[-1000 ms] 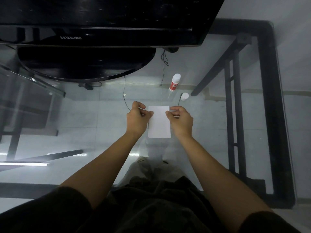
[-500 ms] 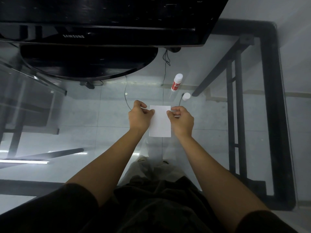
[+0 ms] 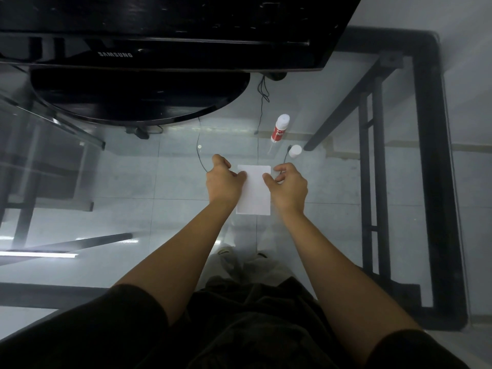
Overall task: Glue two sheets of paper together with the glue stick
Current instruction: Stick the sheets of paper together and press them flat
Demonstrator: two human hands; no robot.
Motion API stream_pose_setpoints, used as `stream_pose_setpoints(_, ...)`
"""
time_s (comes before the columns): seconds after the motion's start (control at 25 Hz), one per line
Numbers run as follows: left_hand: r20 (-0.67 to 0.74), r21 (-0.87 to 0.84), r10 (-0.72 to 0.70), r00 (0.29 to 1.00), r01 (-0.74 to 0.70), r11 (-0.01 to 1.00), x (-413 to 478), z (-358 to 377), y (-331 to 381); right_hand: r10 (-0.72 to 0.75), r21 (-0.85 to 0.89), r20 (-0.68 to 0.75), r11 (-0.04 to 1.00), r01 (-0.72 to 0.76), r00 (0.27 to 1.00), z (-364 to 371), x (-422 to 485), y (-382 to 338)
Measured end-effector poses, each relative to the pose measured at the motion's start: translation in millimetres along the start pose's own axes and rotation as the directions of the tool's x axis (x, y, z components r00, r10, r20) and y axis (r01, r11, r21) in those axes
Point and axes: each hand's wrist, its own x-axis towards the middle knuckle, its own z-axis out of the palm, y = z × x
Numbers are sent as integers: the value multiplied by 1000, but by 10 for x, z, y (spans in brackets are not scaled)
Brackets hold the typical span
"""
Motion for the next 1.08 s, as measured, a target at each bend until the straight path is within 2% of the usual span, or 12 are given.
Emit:
stream_pose_setpoints(0.08, 25, 17, -23, 999, 22, 1000, 24, -17, 26, -53, -101, -7, 994, 52, 999, -21, 13, 12)
stream_pose_setpoints(0.16, 40, 37, -38, 998, 37, 999, 41, -23, 45, -202, -206, 32, 957, 204, 979, -57, 15, 58)
stream_pose_setpoints(0.24, 46, 51, -47, 998, 45, 998, 55, -22, 51, -368, -236, 130, 891, 389, 921, -113, 18, 134)
stream_pose_setpoints(0.32, 51, 58, -49, 997, 46, 997, 72, -26, 52, -455, -242, 281, 818, 521, 845, -170, 34, 217)
stream_pose_setpoints(0.44, 59, 59, -52, 997, 49, 997, 79, -24, 52, -366, -423, 592, 618, 663, 718, -218, 58, 326)
stream_pose_setpoints(0.52, 80, 64, -58, 995, 53, 997, 89, -36, 55, -302, -507, 653, 506, 698, 694, -215, 77, 366)
stream_pose_setpoints(0.64, 110, 111, -73, 991, 61, 992, 108, -82, 38, -270, -554, 663, 451, 700, 698, -201, 89, 348)
stream_pose_setpoints(1.0, 213, 242, -32, 976, -21, 970, -338, -156, -407, -262, -573, 648, 451, 684, 716, -167, 75, 333)
stream_pose_setpoints(1.08, 212, 251, 26, 977, -80, 965, -431, -169, -500, -260, -556, 657, 467, 688, 707, -172, 77, 335)
